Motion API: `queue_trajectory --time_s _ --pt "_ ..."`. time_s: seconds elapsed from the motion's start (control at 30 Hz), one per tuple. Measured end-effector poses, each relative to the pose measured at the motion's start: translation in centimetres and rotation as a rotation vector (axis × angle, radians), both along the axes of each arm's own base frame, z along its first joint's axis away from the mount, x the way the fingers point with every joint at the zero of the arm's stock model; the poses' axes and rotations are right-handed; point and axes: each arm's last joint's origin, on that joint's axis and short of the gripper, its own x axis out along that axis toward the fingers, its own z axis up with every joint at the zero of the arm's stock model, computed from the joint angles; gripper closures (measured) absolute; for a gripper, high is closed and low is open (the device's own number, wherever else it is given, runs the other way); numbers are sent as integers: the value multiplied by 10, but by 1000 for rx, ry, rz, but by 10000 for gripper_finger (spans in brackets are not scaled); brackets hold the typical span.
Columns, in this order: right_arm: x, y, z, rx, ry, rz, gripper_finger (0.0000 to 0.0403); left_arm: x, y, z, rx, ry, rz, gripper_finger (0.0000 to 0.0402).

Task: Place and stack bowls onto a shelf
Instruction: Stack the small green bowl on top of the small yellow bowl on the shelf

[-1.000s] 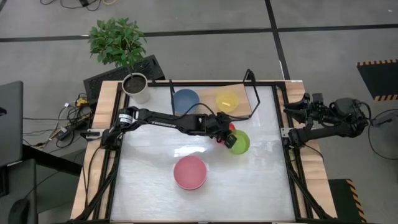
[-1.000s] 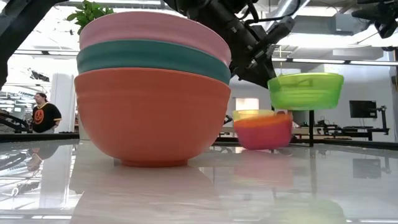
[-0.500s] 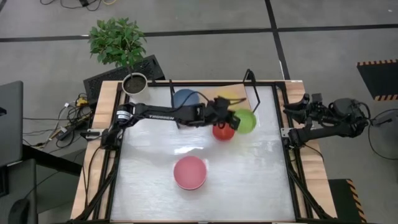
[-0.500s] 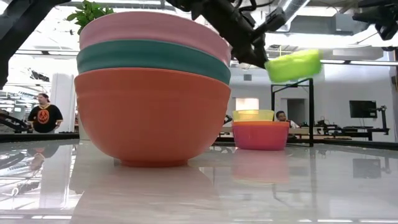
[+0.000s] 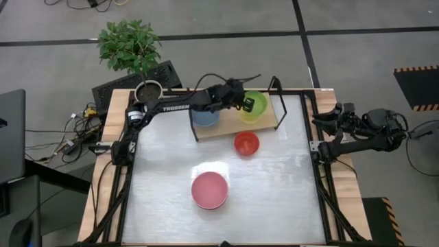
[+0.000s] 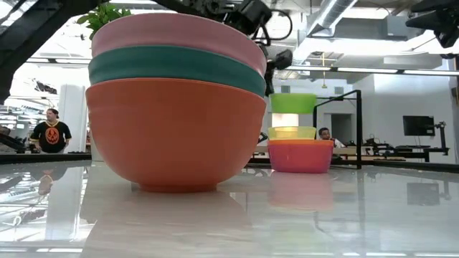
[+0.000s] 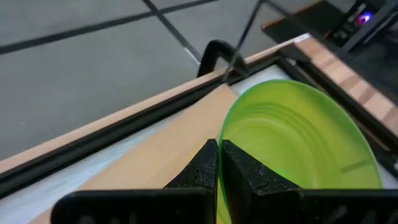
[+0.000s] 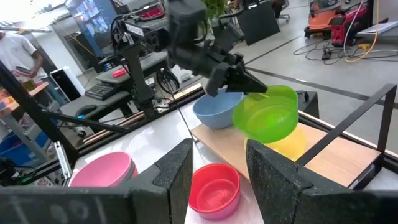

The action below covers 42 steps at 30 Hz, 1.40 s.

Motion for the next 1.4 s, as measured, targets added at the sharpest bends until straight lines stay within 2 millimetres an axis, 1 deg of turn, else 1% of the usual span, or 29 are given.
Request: queue_trajectory --time_s 0.07,0.17,0.23,0.33,0.43,0.67,0.77,0.9,1.0,1.17,1.3,1.4 --pt "0 0 0 -1 0 -12 228 -1 4 -1 -1 14 -11 401" --pt "0 0 0 -1 -1 -15 228 3 5 -9 4 18 -38 401" --pt "0 0 0 -1 -2 -15 228 6 7 -19 -16 40 -55 401" --pt "0 0 0 1 -3 -16 228 8 7 -27 -29 58 -65 401" --pt "0 -1 0 4 -5 -29 228 11 9 -29 18 60 -35 401" --pt "-1 -1 0 5 -6 -42 228 10 15 -41 -29 91 -61 401" --pt "-1 -1 0 4 -6 -42 228 8 15 -43 -7 125 -27 401" --pt "-1 -1 0 -1 -4 -41 228 9 15 -42 10 125 -50 394" --pt "-1 -1 0 -5 -3 -41 228 10 15 -42 3 113 -75 370" --pt "-1 -1 0 -5 -2 -41 228 11 14 -40 11 125 -108 304" --pt "-1 -1 0 -5 -2 -41 228 13 15 -29 39 107 -139 250" --pt "-1 -1 0 -5 -2 -41 228 15 15 -20 54 90 -143 216"
